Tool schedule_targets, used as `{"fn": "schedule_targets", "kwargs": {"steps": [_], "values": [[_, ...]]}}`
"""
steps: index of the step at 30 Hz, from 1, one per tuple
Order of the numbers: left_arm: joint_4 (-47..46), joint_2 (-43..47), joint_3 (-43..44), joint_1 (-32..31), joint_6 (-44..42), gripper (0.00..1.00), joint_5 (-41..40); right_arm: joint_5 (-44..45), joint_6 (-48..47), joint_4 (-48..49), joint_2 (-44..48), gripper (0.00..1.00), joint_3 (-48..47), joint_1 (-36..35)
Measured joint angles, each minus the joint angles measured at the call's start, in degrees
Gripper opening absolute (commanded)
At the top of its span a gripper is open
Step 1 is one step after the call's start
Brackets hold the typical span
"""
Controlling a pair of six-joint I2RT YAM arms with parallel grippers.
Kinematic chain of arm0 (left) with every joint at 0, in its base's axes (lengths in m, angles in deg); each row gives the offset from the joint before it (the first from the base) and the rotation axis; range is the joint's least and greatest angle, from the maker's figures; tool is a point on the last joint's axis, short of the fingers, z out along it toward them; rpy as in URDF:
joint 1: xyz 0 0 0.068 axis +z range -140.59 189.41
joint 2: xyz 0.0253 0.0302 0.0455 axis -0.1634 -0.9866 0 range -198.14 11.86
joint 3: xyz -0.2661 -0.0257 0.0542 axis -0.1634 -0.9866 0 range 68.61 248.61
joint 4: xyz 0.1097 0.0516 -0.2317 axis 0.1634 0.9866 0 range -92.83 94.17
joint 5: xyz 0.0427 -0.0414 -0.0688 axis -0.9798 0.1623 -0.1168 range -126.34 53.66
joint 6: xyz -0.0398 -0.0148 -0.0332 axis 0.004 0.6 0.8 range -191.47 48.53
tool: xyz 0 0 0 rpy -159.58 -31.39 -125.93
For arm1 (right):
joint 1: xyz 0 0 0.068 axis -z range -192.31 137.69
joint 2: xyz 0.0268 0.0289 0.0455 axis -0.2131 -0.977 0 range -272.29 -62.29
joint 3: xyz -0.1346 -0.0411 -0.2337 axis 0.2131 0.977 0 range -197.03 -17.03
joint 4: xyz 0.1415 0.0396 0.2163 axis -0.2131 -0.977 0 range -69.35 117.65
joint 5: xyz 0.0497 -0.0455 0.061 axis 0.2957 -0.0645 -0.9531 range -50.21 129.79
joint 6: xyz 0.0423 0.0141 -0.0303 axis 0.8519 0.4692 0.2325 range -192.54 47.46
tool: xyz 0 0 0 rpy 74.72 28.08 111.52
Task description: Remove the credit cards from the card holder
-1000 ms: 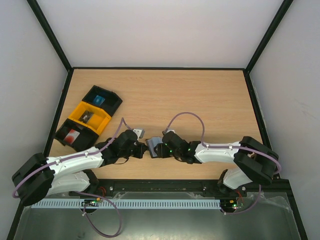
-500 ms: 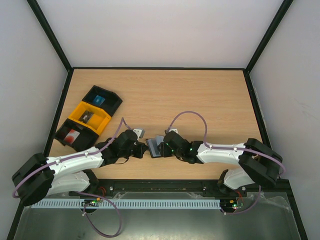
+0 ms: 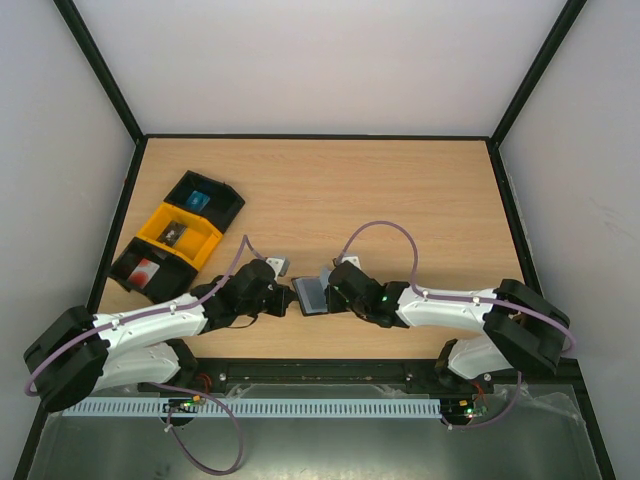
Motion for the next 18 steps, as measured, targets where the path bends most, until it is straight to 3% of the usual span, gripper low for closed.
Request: {"fn": "schedule_targets", "kwargs": {"steps": [3, 6, 10, 18], "values": [[0.0, 0.0, 0.0, 0.0, 0.0, 0.03, 0.0, 0.42, 0.0, -0.15, 0.0, 0.11, 0.0, -0.02], [-0.02, -0.11, 0.0, 0.0, -0.02, 0.03, 0.0, 1.05, 0.04, -0.44, 0.0, 0.25, 0.0, -0.02], [-0.28, -0.31, 0.0, 0.0, -0.15, 0.03, 0.5, 2.62, 0.48, -2.34, 0.63, 0.35, 0.0, -0.02], [-2.97, -0.44, -0.02, 0.0, -1.51, 0.03, 4.83, 5.79, 0.33, -6.21, 9.53, 0.4, -0.02, 0.0]]}}
